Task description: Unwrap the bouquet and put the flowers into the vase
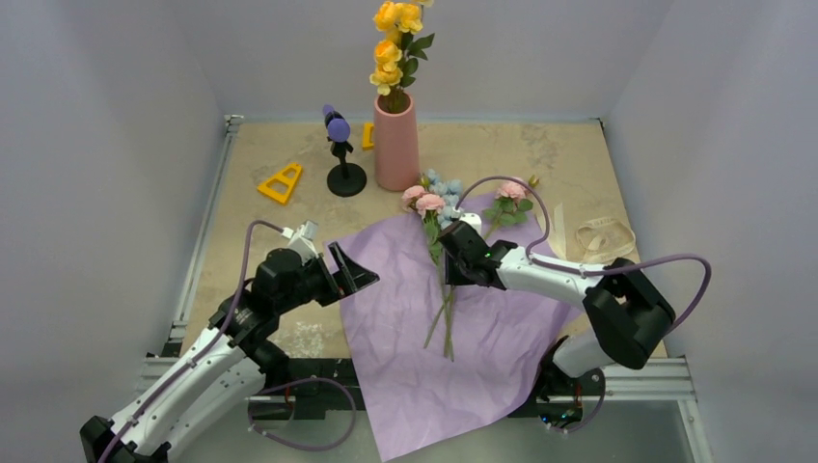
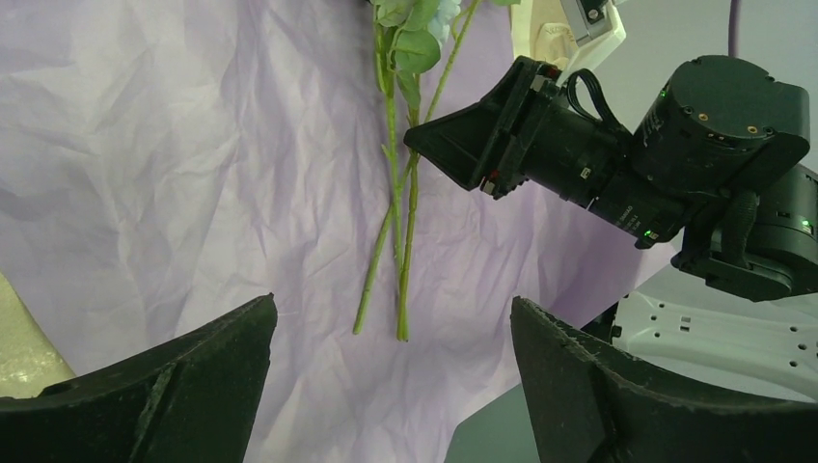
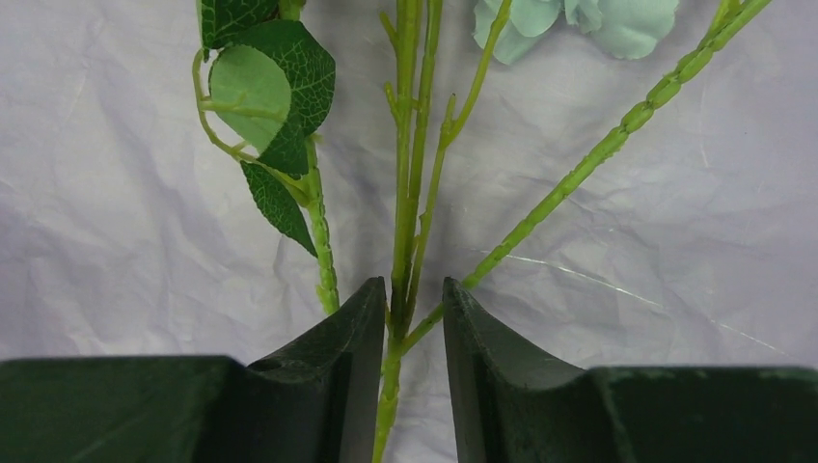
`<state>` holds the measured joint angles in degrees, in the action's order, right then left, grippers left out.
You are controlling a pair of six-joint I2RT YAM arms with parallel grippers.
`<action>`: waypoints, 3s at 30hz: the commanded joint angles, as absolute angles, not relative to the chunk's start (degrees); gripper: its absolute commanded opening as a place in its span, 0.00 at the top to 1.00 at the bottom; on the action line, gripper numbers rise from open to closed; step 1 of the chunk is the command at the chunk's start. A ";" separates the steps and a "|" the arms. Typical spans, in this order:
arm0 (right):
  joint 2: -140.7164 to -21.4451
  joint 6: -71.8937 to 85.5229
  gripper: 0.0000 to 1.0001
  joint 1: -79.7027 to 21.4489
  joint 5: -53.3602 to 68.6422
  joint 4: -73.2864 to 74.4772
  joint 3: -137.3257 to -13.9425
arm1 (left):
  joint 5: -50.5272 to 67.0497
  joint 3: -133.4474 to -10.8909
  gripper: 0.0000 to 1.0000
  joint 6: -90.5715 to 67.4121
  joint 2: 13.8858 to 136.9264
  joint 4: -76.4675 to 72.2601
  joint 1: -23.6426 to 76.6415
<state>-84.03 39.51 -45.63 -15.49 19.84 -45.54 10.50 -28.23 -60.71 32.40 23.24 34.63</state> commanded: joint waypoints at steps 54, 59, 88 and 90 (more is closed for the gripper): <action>-33.03 18.29 1.00 -48.95 -10.21 23.15 -49.16 | 32.95 -49.81 0.00 -41.54 58.92 -30.39 37.42; -35.25 20.20 1.00 -50.52 -9.35 19.83 -50.20 | 31.24 -51.74 0.01 -40.08 60.94 -28.91 37.58; -39.92 20.48 1.00 -58.89 -10.40 15.39 -54.05 | 30.81 -59.81 0.24 -46.85 69.01 -34.00 37.64; -40.09 20.48 1.00 -59.35 -10.30 15.28 -54.28 | 31.04 -60.07 0.28 -46.85 69.37 -33.91 37.68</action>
